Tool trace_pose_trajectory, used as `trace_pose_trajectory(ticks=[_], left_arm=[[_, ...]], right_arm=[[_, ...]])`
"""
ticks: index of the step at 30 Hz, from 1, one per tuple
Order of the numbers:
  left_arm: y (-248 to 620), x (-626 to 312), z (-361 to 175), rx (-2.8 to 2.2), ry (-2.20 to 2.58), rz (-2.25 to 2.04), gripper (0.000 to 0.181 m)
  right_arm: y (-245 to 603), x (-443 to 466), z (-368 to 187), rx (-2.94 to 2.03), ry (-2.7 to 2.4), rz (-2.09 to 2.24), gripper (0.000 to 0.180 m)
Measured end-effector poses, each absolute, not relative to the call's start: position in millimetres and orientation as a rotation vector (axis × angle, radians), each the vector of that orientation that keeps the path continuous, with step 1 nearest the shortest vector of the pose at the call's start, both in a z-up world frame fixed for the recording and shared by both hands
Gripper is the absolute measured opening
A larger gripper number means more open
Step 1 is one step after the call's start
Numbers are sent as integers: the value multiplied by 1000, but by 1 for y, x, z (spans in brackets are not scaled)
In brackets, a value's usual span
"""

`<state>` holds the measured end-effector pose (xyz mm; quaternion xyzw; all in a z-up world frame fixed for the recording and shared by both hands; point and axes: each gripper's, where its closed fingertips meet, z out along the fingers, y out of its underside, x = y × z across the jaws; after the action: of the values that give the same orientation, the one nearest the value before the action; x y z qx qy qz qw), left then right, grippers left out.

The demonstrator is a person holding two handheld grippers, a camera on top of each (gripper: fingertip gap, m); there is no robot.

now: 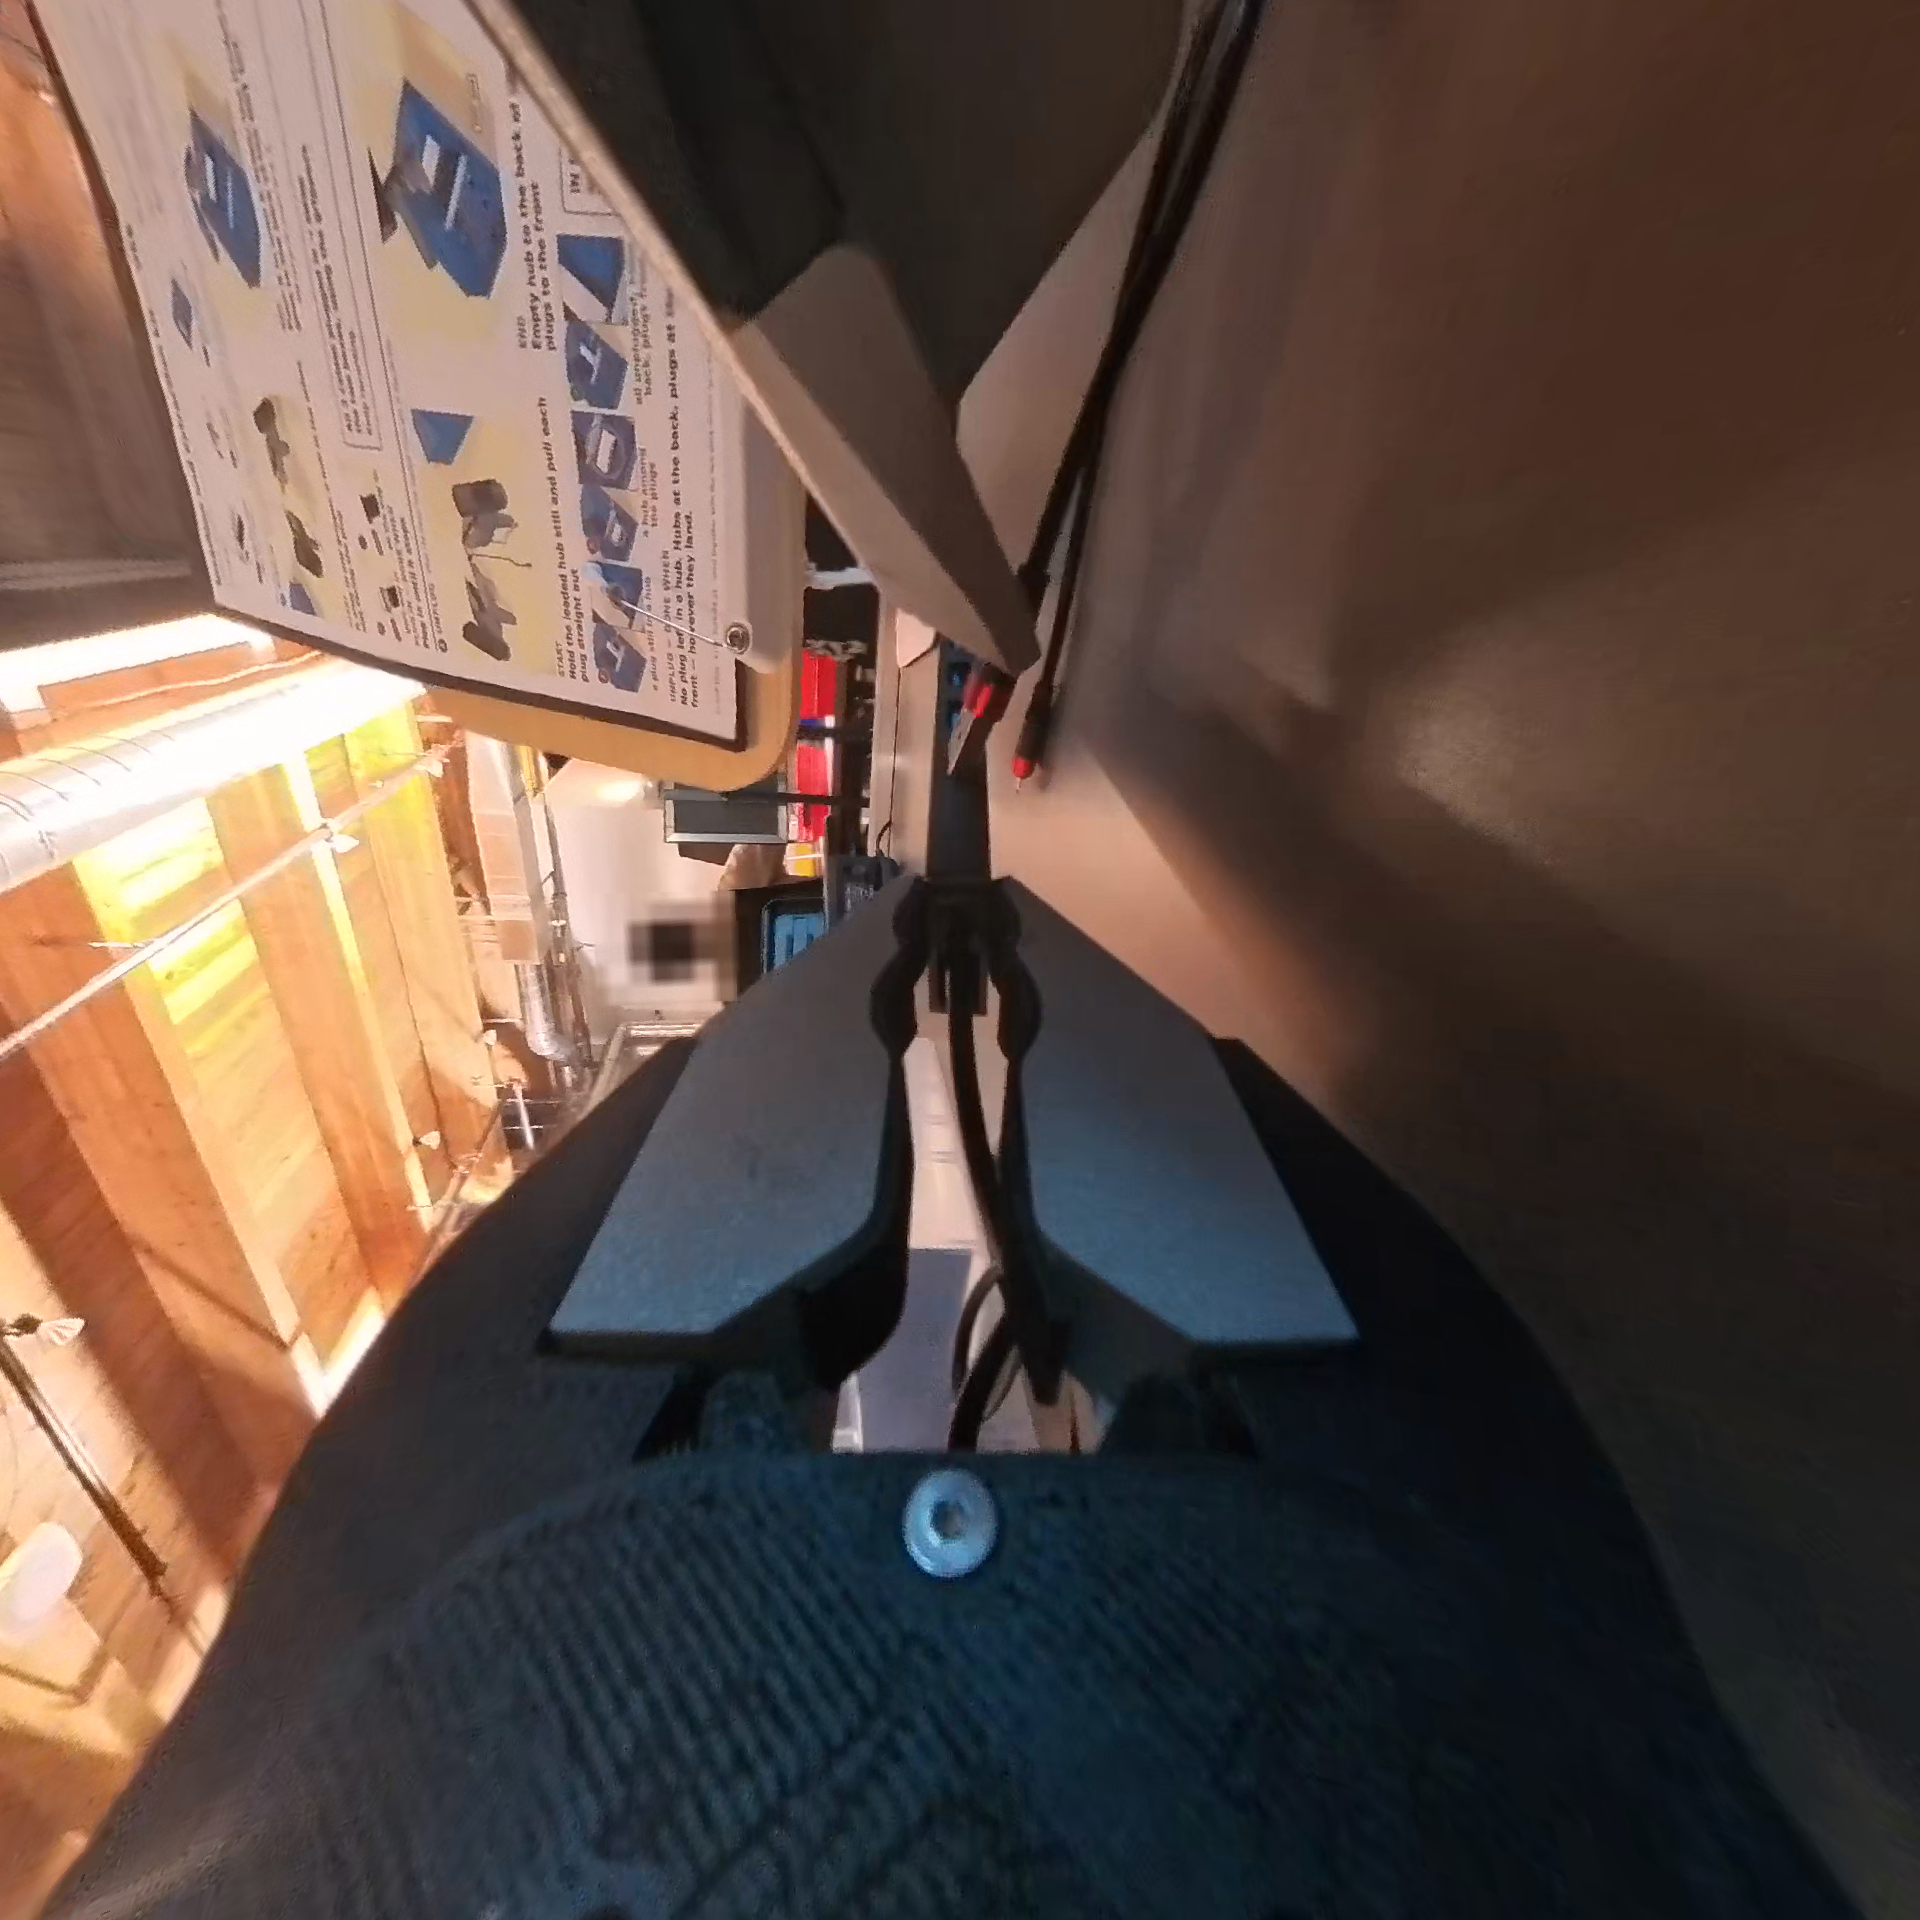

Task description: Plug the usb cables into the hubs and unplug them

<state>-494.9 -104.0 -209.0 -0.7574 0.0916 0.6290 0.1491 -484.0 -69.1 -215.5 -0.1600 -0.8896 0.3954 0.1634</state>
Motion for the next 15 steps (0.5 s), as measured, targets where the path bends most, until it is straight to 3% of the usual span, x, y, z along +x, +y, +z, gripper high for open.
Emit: trace_pose_trajectory(ticks=[15], left_arm=[[-101, -485, -215, -2222, 311, 1732, 7]], right_arm=[[-71, -476, -221, -450, -2598, 1120, 11]])
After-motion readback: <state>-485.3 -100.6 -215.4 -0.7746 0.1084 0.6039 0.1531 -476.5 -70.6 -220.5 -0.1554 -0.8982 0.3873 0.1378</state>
